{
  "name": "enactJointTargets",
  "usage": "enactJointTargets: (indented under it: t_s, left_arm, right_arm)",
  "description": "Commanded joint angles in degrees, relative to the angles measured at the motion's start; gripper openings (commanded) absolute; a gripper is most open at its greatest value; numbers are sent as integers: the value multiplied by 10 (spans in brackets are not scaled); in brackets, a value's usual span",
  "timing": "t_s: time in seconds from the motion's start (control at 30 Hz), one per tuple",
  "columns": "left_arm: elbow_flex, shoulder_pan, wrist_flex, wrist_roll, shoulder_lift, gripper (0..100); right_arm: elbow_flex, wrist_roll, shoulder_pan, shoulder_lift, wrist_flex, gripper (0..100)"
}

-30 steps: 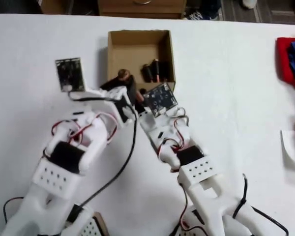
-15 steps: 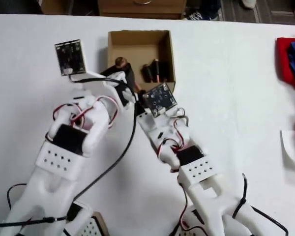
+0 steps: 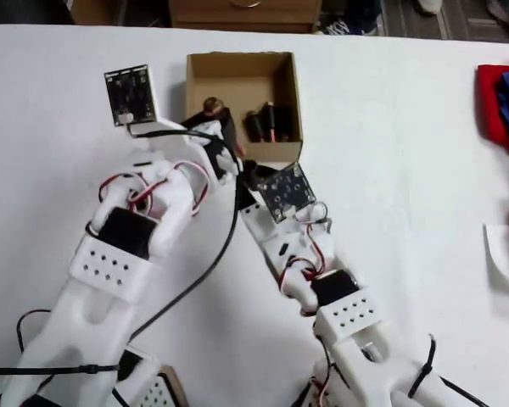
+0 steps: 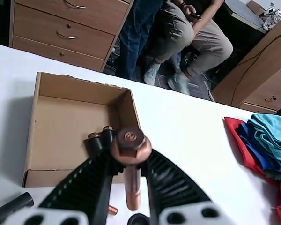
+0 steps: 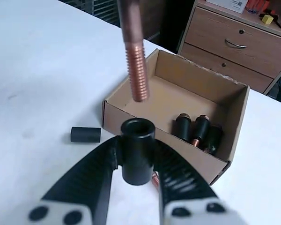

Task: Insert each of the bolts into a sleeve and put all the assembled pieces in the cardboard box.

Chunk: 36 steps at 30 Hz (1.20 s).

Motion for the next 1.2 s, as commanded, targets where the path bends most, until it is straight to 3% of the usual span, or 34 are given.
enactJointTargets:
  t_s: [0.0, 0.27, 0.9, 1.17]
  left_arm:
    - [-36, 23, -14, 4, -4, 26]
    - [-31, 29, 21, 4, -2, 26]
    - [-30, 50, 2, 4, 1, 26]
    - [-36, 47, 2, 3, 72, 26]
  right_arm:
    - [-4, -5, 7, -20, -15, 24]
    - [-5, -5, 37, -22, -15, 24]
    - [-7, -5, 34, -24, -13, 24]
    - [-7, -5, 34, -24, -11, 24]
